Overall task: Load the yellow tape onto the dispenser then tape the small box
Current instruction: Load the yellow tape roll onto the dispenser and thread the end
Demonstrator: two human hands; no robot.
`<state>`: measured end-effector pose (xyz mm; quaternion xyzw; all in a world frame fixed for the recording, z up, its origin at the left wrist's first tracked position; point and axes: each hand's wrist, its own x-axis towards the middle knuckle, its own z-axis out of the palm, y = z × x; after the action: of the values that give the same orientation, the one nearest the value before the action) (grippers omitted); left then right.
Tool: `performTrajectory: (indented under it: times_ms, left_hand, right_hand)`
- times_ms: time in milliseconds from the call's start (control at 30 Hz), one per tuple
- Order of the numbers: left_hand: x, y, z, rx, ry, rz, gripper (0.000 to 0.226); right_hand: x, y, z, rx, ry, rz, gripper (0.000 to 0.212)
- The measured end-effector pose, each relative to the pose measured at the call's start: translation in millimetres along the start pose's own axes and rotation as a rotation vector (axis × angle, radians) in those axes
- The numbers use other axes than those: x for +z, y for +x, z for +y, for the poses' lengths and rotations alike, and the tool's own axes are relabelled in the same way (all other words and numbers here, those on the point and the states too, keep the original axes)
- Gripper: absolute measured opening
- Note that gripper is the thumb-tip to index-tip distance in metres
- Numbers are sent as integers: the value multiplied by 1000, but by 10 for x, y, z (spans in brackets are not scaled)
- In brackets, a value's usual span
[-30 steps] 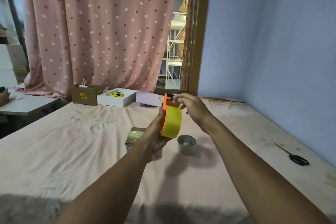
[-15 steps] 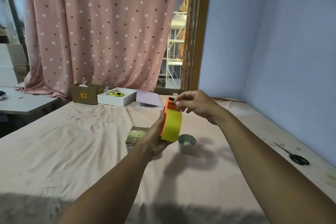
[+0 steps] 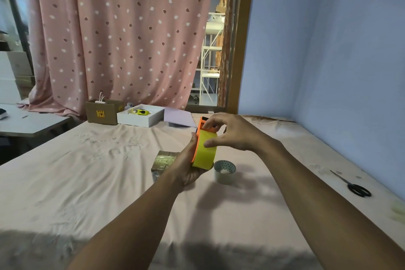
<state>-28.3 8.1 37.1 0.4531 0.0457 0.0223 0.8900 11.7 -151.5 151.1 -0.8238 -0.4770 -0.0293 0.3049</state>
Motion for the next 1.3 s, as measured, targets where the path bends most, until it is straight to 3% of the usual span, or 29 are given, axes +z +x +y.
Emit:
performTrajectory:
  times_ms: [133,400,867,1300]
  left_hand:
    - [-6,19,1,3,-27,2,67]
    - [-4,6,-8,0,-22,21,65]
    - [-7,-60,7,-61,24,-126,69]
    - [-39,-135,-51,-103,23,-152,72]
  right_hand:
    - [-15,-1,-25,-55,-15,69,25]
    - [-48,-8,-92,-65,-68,75,12]
    - [-165,74,-38,9,-95,146,11]
    - [-65,119,59,37,-145,81,18]
